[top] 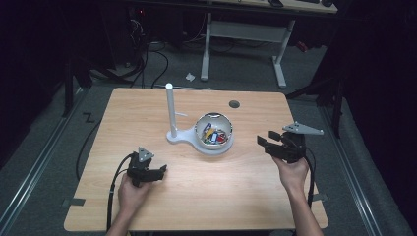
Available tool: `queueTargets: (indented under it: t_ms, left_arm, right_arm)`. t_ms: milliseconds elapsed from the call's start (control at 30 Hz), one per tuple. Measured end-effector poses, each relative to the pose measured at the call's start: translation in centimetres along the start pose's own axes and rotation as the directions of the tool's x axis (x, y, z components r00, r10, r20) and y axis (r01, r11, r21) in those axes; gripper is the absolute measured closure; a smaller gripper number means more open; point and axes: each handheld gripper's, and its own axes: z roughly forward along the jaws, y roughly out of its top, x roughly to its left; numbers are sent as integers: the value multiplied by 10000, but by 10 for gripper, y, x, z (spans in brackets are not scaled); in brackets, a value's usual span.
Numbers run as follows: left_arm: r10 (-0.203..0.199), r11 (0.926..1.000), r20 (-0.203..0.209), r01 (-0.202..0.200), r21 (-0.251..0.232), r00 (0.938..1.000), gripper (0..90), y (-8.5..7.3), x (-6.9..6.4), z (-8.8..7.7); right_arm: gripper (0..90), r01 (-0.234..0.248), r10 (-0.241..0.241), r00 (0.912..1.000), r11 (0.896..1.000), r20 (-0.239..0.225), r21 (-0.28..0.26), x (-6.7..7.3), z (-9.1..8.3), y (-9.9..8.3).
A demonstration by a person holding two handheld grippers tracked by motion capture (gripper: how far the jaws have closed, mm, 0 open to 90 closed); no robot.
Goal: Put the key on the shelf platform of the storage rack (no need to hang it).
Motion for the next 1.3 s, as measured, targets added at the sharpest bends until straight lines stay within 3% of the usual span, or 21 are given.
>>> queueTargets:
  t_ms: [600,1300]
  left_arm:
    - [15,10000,5,-15,-2,10000,213,0,0,0]
    - [-12,10000,-10,12,-3,10000,213,0,0,0]
  right_arm:
    - [434,-413,419,9990,9985,161,-360,-2,-22,-36]
    - [412,-687,688,9976,9969,30,-390,1,-15,-72]
